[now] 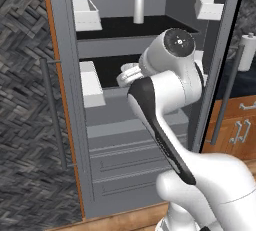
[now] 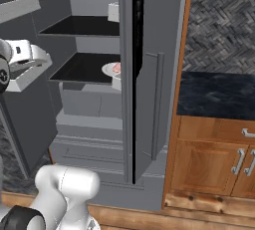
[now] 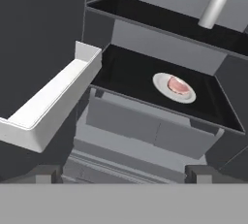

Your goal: Retrieve the steak from the fridge and place it on the saucepan with marinade on the stove.

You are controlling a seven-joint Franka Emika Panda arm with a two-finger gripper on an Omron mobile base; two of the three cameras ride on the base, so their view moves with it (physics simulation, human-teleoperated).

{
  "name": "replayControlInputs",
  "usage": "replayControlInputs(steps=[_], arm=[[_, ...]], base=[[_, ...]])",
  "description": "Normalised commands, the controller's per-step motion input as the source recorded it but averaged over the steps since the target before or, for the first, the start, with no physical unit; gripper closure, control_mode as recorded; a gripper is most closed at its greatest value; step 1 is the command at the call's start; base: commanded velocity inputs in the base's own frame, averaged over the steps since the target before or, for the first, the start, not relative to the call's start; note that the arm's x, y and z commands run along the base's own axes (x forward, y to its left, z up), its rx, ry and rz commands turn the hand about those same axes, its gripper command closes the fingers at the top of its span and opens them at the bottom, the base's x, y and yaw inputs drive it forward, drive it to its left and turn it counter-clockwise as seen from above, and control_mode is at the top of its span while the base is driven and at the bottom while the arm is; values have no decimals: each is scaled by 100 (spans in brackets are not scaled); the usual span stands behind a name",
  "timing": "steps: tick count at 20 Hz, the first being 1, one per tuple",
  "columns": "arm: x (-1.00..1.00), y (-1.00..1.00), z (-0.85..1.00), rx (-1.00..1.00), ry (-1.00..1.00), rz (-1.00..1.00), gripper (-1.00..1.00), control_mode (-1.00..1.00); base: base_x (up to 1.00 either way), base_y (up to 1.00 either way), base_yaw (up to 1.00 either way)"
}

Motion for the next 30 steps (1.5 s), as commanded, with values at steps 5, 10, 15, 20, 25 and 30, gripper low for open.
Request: replayControlInputs(steps=[5, 10, 15, 20, 25, 30], arm=[[0, -46, -16, -1, 2, -11, -100, -100], [2, 0, 0, 0, 1, -16, -100, -100], [0, 0, 0, 0, 0, -7, -100, -100], [0, 0, 0, 0, 0, 0, -100, -100], [18, 15, 0, 0, 0, -5, -100, -100], [18, 1, 0, 0, 0, -3, -100, -100]], base=[[0, 0, 0], [0, 0, 0], [0, 0, 0], [0, 0, 0], [0, 0, 0], [0, 0, 0]])
